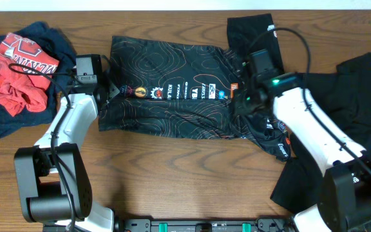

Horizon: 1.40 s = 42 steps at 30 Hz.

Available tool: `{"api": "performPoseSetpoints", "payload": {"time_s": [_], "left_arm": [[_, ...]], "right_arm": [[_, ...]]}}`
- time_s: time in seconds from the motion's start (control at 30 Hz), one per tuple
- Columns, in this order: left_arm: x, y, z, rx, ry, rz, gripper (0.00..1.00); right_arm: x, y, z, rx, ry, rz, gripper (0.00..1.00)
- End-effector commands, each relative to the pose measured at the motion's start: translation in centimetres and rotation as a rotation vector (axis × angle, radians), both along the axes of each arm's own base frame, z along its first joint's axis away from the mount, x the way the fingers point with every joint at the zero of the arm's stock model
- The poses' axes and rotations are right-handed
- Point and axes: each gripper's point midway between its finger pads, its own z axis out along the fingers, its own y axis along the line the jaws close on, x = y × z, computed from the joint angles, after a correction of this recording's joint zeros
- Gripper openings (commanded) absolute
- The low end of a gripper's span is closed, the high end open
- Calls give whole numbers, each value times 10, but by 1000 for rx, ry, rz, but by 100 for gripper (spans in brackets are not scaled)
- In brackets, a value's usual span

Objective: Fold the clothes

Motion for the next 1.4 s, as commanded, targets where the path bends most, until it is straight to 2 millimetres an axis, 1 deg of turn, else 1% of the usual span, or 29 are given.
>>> {"api": "performPoseSetpoints", "payload": {"time_s": [0.0,0.1,0.13,0.17,0.2,0.23,0.3,0.4,0.43,0.47,0.5,0.53,0.57,0.6,0.63,0.7,0.77,0.83,0.9,1.0,1.07,1.1,1.13,1.17,1.2,1.27,1.3,1.33,1.37], "left_arm": [[1,0,1,6,1,-10,17],[0,0,1,6,3,-10,17],[0,0,1,6,4,-10,17],[0,0,1,6,4,-10,17],[0,0,1,6,5,-10,17],[0,0,1,6,5,-10,17],[0,0,1,5,5,-10,17],[0,0,1,5,5,-10,17],[0,0,1,6,5,-10,17],[-1,0,1,5,7,-10,28],[-1,0,1,5,8,-10,40],[-1,-1,0,2,9,-11,67],[-1,-3,0,-5,10,-16,85],[0,-6,0,-22,7,-25,96],[0,-9,0,-36,3,-33,98],[2,-14,2,-66,-7,-50,98],[5,-18,6,-84,-23,-61,98],[7,-19,13,-81,-43,-71,98],[16,-28,30,-74,-87,-128,98],[31,-45,58,-43,-143,-218,99],[39,-59,75,-17,-165,-288,68],[43,-66,84,0,-182,-309,64],[48,-72,94,16,-199,-321,57],[51,-75,102,29,-213,-325,45],[54,-78,110,43,-227,-327,38],[59,-82,125,62,-249,-328,38],[60,-83,130,63,-252,-329,39],[61,-83,134,61,-253,-326,41],[60,-83,137,61,-250,-326,41]], "right_arm": [[-10,18,3,34,30,-41,1],[-19,17,1,35,78,-106,1],[-22,16,0,31,93,-117,4],[-23,15,0,29,99,-119,12],[-26,14,-1,25,111,-121,40],[-28,14,-1,24,117,-120,52],[-30,14,-2,21,122,-97,49],[-30,19,-1,39,117,-40,60],[-30,20,0,41,116,-30,67],[-30,20,-1,40,115,-30,73],[-29,20,0,40,110,-25,73],[-27,21,0,42,100,-15,72],[-25,22,1,45,87,-8,72],[-20,23,2,53,68,-6,73],[-16,24,3,60,54,-8,72],[-10,29,6,94,33,-5,75],[-7,34,9,122,22,7,75],[-6,35,9,125,15,14,69],[-5,35,10,118,4,43,61],[-4,33,10,106,-9,85,63],[-2,29,9,75,-36,156,56],[2,22,8,33,-55,154,58],[8,11,8,-18,-75,131,61],[13,1,7,-60,-90,108,58],[17,-7,8,-90,-103,88,57],[26,-22,12,-108,-117,54,57],[30,-29,14,-106,-121,34,58],[34,-36,18,-100,-123,13,63],[39,-44,23,-91,-127,-8,65]]}}
